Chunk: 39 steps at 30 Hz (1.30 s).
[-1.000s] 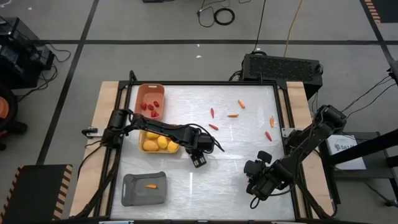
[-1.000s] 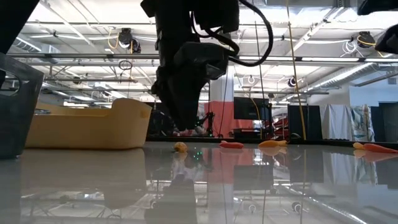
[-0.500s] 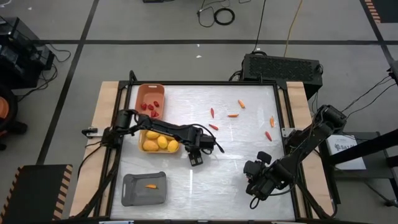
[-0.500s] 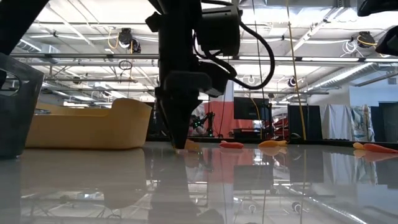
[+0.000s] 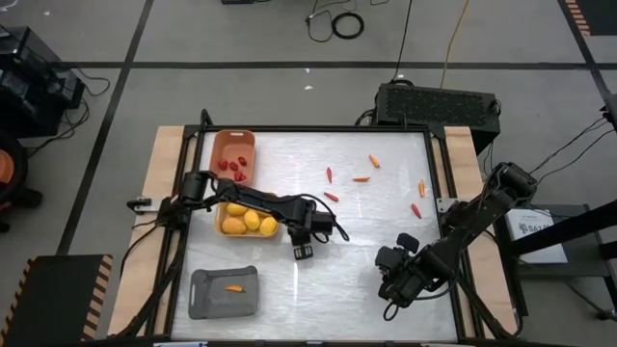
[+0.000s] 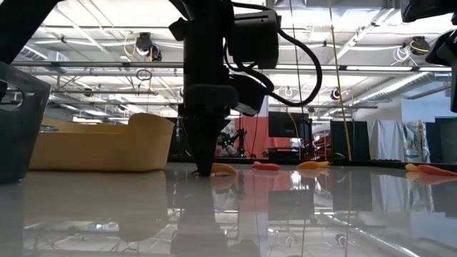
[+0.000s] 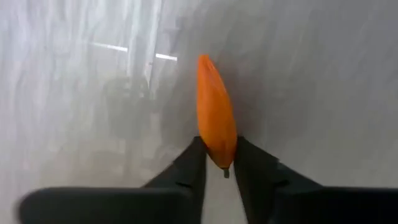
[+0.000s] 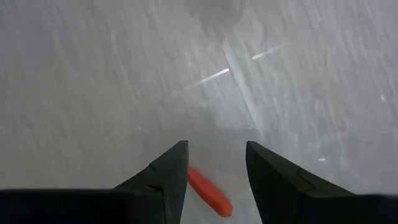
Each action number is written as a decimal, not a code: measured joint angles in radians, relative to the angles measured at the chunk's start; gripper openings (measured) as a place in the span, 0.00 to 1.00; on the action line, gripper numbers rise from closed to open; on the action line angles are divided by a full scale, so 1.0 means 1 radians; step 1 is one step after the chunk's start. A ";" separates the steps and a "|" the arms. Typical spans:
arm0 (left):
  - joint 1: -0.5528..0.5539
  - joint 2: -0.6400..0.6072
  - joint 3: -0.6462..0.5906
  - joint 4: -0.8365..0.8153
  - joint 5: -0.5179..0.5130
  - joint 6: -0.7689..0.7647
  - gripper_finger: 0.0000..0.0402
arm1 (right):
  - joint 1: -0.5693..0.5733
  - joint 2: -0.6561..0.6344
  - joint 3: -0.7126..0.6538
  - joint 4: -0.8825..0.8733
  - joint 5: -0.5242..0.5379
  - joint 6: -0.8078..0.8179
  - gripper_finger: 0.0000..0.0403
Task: Sort produce into baskets
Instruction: Put the yellow chili pepper into the gray bin
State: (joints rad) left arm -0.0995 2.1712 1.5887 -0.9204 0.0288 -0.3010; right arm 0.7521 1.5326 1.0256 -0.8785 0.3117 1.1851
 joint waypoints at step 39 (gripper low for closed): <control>-0.641 -0.328 -0.131 -0.308 0.113 -0.309 0.03 | -0.018 0.000 -0.151 0.186 -0.210 -0.722 0.46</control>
State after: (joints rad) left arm -0.7404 1.8435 1.4577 -1.2280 0.1413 -0.6105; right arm 0.7336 1.5322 0.8748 -0.6927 0.1014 0.4629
